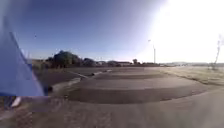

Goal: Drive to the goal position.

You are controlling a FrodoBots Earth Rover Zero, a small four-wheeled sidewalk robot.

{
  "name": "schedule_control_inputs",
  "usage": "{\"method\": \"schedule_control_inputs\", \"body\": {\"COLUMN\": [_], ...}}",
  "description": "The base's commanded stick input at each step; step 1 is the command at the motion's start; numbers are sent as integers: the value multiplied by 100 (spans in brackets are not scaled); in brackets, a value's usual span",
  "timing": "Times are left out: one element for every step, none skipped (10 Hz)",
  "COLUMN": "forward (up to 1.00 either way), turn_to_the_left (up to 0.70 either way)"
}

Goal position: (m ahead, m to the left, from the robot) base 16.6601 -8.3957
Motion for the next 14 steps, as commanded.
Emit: {"method": "schedule_control_inputs", "body": {"forward": [0,0,0,0,44,70,70,70,70,70,70,70,70,70], "turn_to_the_left": [0,0,0,0,0,0,0,0,0,0,0,0,0,0]}}
